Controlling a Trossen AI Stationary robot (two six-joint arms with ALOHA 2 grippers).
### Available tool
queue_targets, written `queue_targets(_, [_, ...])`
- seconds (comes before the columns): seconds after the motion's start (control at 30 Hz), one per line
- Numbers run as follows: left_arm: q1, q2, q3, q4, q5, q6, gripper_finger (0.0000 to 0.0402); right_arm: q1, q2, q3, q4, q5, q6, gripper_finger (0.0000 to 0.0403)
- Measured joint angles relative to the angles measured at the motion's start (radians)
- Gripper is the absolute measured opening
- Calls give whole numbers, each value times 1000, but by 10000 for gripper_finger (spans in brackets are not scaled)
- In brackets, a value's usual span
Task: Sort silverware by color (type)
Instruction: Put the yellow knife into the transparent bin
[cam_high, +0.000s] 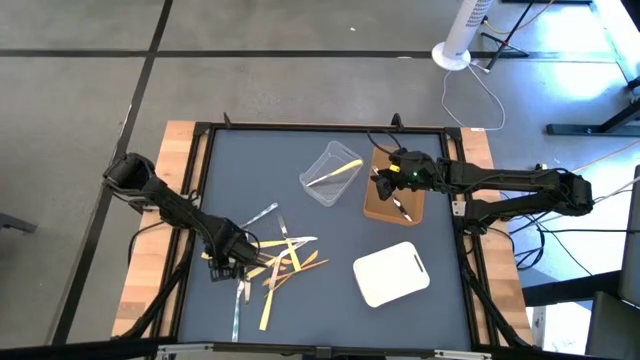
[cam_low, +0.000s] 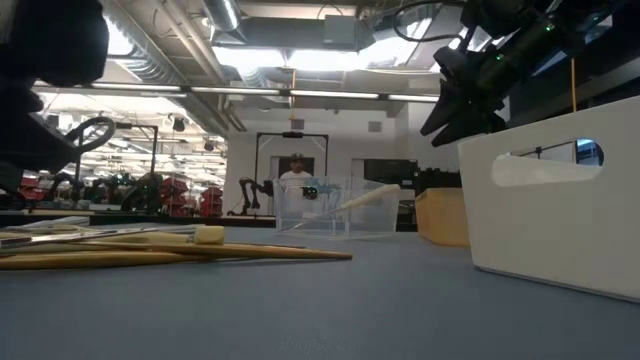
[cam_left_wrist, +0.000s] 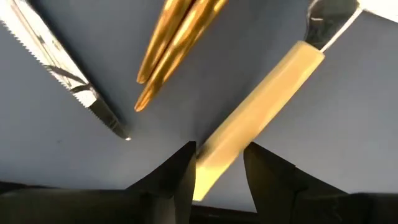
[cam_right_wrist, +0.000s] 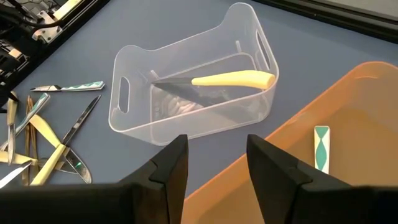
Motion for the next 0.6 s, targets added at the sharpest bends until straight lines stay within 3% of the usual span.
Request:
queue_targets(0.33, [-37,-3,-29,46,-29,-3,123,0,0,0,0,0,0,150])
queue_targets(0.6, [-37,-2,-31,42,-35,-3,67,0,0,0,0,0,0,150])
